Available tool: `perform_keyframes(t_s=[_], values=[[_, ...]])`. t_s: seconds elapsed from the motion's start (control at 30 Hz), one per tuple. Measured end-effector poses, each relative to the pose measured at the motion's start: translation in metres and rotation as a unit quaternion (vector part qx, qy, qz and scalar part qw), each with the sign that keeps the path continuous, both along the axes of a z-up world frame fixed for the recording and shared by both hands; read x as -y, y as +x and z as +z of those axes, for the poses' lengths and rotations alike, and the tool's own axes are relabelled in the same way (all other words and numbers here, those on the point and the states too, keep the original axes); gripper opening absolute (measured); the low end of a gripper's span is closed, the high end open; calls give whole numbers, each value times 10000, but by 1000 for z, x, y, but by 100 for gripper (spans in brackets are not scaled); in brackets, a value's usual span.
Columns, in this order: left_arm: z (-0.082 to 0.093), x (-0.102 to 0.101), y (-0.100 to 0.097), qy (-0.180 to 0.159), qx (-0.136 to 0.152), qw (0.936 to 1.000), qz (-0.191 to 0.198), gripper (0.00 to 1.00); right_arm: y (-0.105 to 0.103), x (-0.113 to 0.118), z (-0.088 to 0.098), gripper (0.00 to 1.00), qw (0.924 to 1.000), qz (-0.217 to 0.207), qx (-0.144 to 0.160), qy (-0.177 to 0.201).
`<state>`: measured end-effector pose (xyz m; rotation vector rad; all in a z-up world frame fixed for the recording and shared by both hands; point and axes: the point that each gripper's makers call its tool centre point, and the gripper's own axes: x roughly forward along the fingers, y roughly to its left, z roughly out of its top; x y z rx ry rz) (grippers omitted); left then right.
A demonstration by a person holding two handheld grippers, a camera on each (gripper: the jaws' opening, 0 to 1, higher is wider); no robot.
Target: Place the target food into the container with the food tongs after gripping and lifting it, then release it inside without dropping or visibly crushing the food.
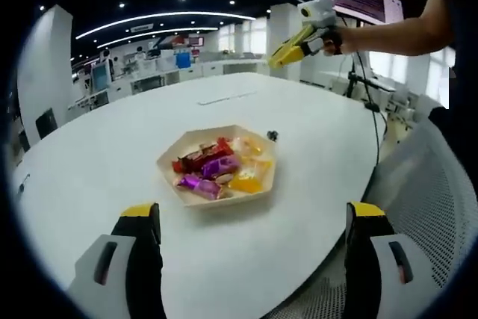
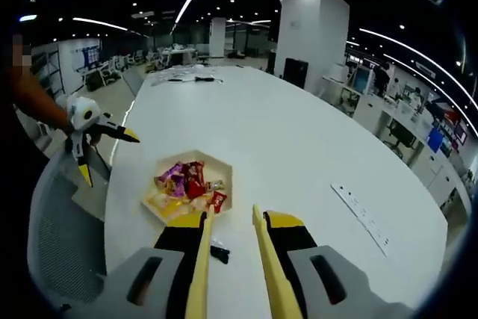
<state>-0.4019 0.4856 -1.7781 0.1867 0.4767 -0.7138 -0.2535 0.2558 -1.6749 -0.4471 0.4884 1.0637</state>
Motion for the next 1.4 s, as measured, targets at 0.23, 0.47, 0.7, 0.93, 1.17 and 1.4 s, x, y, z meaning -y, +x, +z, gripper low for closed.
perform_keyframes(t_s=[0.23, 0.47, 0.7, 0.93, 1.17, 1.4], values=[[-4, 7, -7, 265, 106, 9992, -277, 100, -4, 4, -5, 29, 9998, 155, 38, 101], [-5, -1, -3, 399, 124, 9990, -139, 100, -1, 5, -14, 29, 9995, 230, 64, 203], [-8, -9, 0, 480, 125, 9988, -26, 99, 0, 4, -33, 29, 9985, 524, 110, 58], [-8, -9, 1, 410, 42, 9991, 55, 99, 1, 6, -58, 29, 9982, 587, -82, -39], [2, -13, 6, 118, 79, 9991, 402, 99, -3, 4, -90, 29, 9951, 884, -168, -399], [0, -9, 5, 125, 47, 9993, 347, 99, -9, -8, -115, 29, 9872, 1398, -160, -747]])
